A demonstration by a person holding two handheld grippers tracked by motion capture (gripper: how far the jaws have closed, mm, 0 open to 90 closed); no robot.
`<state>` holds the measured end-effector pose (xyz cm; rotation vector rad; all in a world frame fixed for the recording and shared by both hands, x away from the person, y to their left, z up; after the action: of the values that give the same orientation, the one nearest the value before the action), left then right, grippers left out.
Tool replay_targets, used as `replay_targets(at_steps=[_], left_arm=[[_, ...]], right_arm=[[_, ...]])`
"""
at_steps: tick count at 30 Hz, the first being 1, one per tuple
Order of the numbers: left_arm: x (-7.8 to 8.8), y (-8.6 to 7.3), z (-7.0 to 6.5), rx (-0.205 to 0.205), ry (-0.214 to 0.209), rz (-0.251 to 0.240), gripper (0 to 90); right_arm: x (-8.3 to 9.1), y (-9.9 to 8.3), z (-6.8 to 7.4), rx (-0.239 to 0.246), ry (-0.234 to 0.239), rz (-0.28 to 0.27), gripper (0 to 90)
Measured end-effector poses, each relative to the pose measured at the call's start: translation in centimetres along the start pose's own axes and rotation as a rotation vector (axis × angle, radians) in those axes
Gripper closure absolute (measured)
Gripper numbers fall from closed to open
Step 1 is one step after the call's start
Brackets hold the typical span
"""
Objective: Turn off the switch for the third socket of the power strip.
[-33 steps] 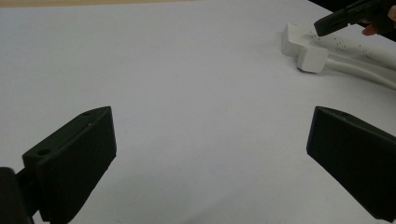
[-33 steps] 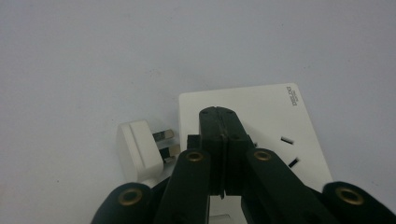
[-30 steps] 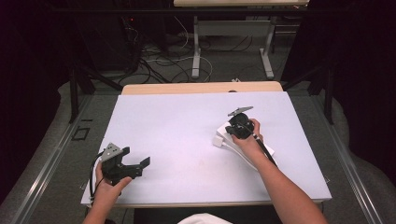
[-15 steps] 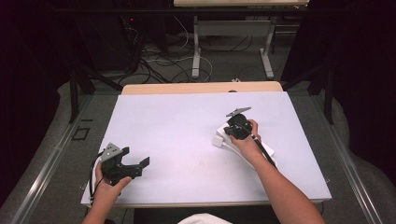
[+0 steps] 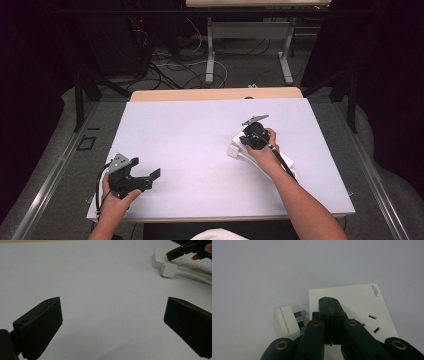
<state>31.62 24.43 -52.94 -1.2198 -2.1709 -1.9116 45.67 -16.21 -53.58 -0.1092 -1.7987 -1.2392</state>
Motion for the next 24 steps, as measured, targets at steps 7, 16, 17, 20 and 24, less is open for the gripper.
replay_targets(at_steps=[7,16,17,20,24], left_arm=[[0.01,0.0,-0.01,0.0,0.0,-0.001,2.1],[0.02,-0.01,-0.02,0.002,0.002,-0.003,2.1],[0.02,-0.01,0.01,0.0,0.002,-0.002,2.1],[0.04,-0.01,0.03,-0.003,0.003,0.0,2.1],[0.01,-0.01,-0.01,0.003,0.004,-0.005,2.1]], right_arm=[[-0.03,0.01,0.07,-0.002,0.001,0.002,90.0],[-0.33,-0.02,0.16,0.0,-0.012,0.008,90.0],[-0.32,-0.04,0.18,0.004,-0.012,0.007,90.0],[-0.32,-0.05,0.17,0.002,-0.011,0.007,90.0],[-0.32,-0.05,0.13,-0.002,-0.008,0.004,90.0]])
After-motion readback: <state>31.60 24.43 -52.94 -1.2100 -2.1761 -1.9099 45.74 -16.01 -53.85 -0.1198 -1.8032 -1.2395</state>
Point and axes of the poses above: each handheld gripper's, and its own axes: x roughly backward along the jaws, y roughly out of its top, z roughly to its left, the point moved 1 cm from there along -x, roughly forward along the jaws, and after that the axes turned 6 degrees about x, right-handed, at the moved point
